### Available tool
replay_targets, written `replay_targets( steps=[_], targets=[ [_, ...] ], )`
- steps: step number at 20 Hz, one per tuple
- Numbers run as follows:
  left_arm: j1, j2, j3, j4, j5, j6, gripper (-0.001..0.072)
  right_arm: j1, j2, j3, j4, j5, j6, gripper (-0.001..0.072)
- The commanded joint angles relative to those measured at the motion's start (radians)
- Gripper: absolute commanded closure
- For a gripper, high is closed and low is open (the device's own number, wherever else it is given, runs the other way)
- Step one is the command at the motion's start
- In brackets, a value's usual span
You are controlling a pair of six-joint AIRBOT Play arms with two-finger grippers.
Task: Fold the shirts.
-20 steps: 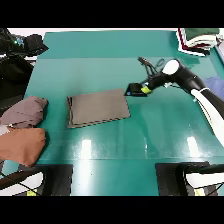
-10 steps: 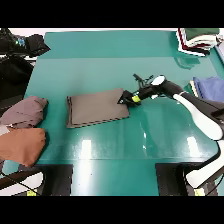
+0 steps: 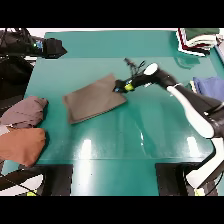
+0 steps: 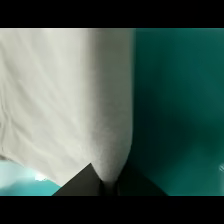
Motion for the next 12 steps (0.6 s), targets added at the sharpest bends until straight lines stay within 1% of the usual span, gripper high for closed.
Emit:
replay_targets(
  steps=[1,4,7,10,12],
  targets=[
    [-0.025,-0.001,0.0,-0.006,-0.009,0.005,0.0677,-0.148,0.116,0.008,-0.171,0.023,0.052,0.0695],
    [-0.025,-0.001,0.0,-0.006,-0.009,0.004,0.0678,-0.371,0.238,-0.016,-0.248,0.058,0.065,0.0695],
    [-0.025,-0.001,0.0,-0.007,-0.008,-0.005,0.0678,-0.613,0.322,-0.017,-0.274,0.053,0.071,0.0695],
    [-0.025,-0.001,0.0,-0.007,-0.009,-0.005,0.0678,-0.823,0.359,-0.017,-0.272,0.03,0.071,0.0695],
    [-0.025,-0.001,0.0,-0.007,-0.009,-0.024,0.0678,-0.93,0.36,-0.011,-0.264,0.03,0.071,0.0695]
  ],
)
